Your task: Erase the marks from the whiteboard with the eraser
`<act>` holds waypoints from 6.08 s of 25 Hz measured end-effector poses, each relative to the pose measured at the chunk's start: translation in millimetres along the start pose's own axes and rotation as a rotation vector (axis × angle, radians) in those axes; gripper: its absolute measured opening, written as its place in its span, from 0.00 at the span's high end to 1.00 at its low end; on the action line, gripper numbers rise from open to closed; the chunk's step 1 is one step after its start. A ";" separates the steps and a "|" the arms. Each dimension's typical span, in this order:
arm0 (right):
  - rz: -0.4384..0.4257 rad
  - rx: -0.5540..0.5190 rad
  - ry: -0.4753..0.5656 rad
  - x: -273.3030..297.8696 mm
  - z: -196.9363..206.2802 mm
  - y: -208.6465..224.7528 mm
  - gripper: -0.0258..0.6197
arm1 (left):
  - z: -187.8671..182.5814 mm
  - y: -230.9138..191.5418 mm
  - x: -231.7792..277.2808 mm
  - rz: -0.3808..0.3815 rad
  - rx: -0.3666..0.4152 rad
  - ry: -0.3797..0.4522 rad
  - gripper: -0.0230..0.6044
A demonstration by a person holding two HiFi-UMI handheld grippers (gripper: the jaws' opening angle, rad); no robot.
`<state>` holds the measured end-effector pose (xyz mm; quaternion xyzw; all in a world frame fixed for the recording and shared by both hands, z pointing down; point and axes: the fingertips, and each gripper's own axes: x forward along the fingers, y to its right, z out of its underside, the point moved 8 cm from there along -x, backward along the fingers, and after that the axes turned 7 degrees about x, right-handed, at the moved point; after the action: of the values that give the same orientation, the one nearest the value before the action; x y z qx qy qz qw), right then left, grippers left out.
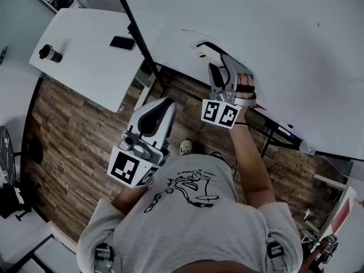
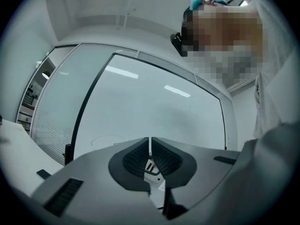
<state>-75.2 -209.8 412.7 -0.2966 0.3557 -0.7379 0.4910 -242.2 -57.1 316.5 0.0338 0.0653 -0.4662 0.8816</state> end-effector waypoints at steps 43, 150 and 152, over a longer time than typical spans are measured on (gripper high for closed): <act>0.173 0.235 0.098 -29.6 -54.8 113.7 0.60 | -2.3 -14.6 -7.6 -0.027 -0.012 0.005 0.91; -0.195 -0.160 0.008 123.0 -122.9 -92.2 0.59 | 1.1 -58.2 -106.7 -0.339 -0.024 -0.018 0.91; -0.228 -0.099 0.031 106.9 -121.1 -84.1 0.59 | 0.9 -53.1 -106.3 -0.334 -0.025 -0.023 0.91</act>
<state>-250.2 -259.2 421.6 -0.3476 0.3631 -0.7750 0.3829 -345.2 -0.1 333.0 0.0062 0.0657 -0.6056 0.7930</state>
